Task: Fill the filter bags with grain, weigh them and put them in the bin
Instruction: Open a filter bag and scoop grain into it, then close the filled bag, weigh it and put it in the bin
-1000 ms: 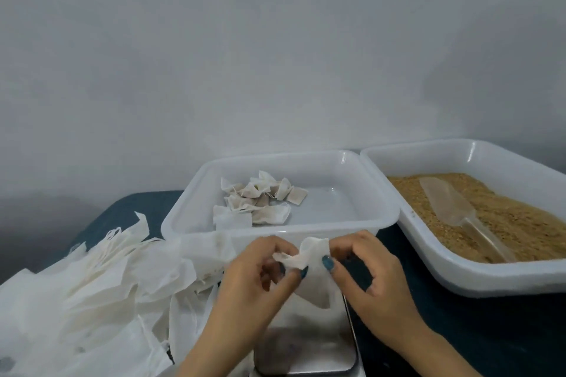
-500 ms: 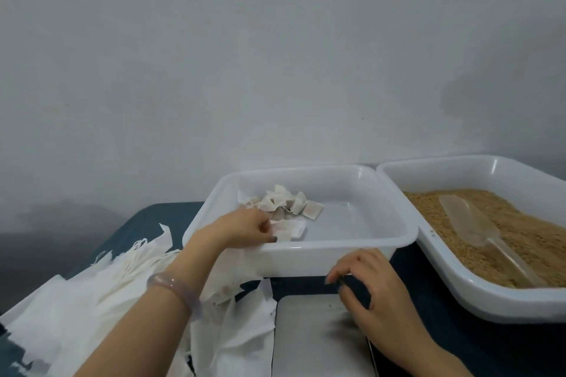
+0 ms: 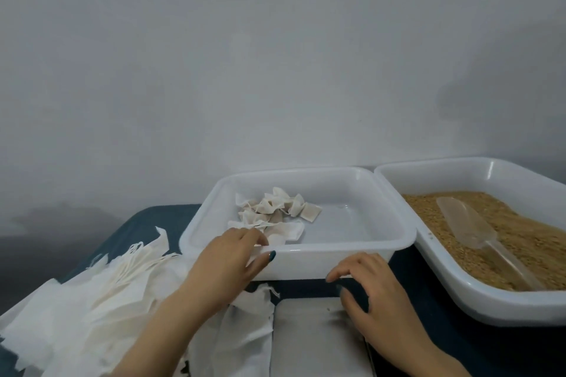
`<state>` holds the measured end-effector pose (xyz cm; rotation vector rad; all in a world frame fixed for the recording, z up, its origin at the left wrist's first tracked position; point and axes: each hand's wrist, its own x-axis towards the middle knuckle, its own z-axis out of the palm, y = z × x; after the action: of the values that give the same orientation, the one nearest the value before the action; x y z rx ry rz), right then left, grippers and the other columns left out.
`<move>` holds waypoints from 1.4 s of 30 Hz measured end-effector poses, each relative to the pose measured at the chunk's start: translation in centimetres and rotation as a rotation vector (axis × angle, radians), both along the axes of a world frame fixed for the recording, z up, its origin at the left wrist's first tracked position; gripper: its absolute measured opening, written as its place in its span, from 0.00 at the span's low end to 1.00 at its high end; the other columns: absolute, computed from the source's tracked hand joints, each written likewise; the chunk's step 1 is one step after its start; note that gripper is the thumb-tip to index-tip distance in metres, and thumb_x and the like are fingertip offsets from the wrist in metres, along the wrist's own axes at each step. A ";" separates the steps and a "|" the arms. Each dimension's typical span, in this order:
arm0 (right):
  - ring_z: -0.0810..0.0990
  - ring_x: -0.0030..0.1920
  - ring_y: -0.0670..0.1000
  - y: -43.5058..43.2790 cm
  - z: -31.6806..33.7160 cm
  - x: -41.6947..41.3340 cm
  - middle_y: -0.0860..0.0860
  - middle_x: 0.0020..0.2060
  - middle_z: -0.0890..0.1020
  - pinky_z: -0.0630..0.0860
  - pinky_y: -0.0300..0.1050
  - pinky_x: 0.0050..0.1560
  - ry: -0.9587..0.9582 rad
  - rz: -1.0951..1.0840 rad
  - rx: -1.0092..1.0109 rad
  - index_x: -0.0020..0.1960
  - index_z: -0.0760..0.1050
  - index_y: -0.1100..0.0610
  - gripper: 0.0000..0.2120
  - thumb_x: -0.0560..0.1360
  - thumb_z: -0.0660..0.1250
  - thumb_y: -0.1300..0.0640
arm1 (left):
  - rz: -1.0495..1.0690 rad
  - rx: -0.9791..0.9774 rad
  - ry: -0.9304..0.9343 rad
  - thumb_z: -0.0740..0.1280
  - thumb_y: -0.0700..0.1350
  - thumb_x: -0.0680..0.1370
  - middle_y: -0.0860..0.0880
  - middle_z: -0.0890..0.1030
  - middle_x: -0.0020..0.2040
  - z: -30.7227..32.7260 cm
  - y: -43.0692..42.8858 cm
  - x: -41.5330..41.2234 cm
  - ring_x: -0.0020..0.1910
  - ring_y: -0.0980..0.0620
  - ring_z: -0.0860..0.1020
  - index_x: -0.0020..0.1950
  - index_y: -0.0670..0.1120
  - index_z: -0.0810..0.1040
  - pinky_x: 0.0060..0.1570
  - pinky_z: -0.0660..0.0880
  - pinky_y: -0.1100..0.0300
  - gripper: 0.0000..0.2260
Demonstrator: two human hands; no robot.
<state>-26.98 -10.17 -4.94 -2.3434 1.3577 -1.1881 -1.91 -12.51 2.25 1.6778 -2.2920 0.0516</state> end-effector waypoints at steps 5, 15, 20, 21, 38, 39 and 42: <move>0.73 0.56 0.42 0.2 -0.2 -0.1 0.34 0.47 0.75 0.70 0.35 0.53 0.010 0.017 0.016 0.46 0.77 0.39 0.18 0.71 0.72 0.64 | 0.104 -0.340 0.051 0.74 0.45 0.73 0.60 0.77 0.38 0.9 5.0 2.3 0.40 0.55 0.77 0.43 0.55 0.76 0.31 0.73 0.62 0.08; 0.74 0.56 0.44 0.5 -0.4 0.7 0.36 0.46 0.77 0.70 0.35 0.53 0.021 0.074 0.039 0.44 0.78 0.40 0.16 0.73 0.69 0.64 | -0.160 -0.159 -0.368 0.83 0.60 0.52 0.57 0.82 0.46 -1.5 5.6 2.9 0.46 0.52 0.82 0.46 0.55 0.84 0.53 0.72 0.59 0.26; 0.74 0.57 0.43 0.5 -0.5 0.6 0.36 0.48 0.78 0.70 0.33 0.54 -0.002 0.084 0.091 0.48 0.78 0.41 0.14 0.75 0.69 0.61 | -0.081 -0.315 -0.212 0.83 0.48 0.61 0.55 0.80 0.35 -1.1 4.9 1.1 0.37 0.50 0.80 0.35 0.50 0.80 0.37 0.78 0.58 0.13; 0.75 0.56 0.43 0.5 -0.5 0.6 0.37 0.48 0.78 0.70 0.32 0.53 -0.040 0.097 0.102 0.50 0.78 0.41 0.13 0.75 0.69 0.60 | -0.054 -0.335 -0.064 0.81 0.48 0.67 0.57 0.78 0.33 -1.0 5.1 0.5 0.34 0.52 0.78 0.37 0.51 0.77 0.32 0.75 0.58 0.12; 0.84 0.52 0.49 0.4 0.3 0.2 0.49 0.52 0.85 0.80 0.40 0.47 -0.721 0.257 0.513 0.61 0.79 0.54 0.17 0.74 0.70 0.49 | -0.008 -0.020 1.132 0.72 0.46 0.77 0.44 0.77 0.35 -5.0 2.9 -7.8 0.33 0.51 0.72 0.41 0.40 0.76 0.35 0.71 0.57 0.11; 0.84 0.52 0.49 0.3 0.3 0.0 0.49 0.52 0.85 0.80 0.40 0.47 -0.755 0.245 0.512 0.60 0.79 0.55 0.16 0.74 0.69 0.50 | -0.012 -0.025 1.135 0.72 0.46 0.76 0.44 0.76 0.33 -5.2 2.9 -7.5 0.33 0.54 0.70 0.40 0.40 0.75 0.34 0.68 0.59 0.12; 0.85 0.46 0.47 0.1 0.4 -0.5 0.50 0.47 0.86 0.79 0.37 0.43 -0.788 0.209 0.525 0.55 0.81 0.54 0.11 0.73 0.70 0.53 | 0.003 -0.046 1.132 0.74 0.46 0.75 0.50 0.71 0.31 -5.4 2.7 -6.8 0.32 0.55 0.67 0.38 0.39 0.74 0.33 0.65 0.59 0.14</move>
<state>-27.52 -10.03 -4.50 -1.3805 0.9493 -1.2807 -8.71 -9.84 -3.16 1.1751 -1.3904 -0.6587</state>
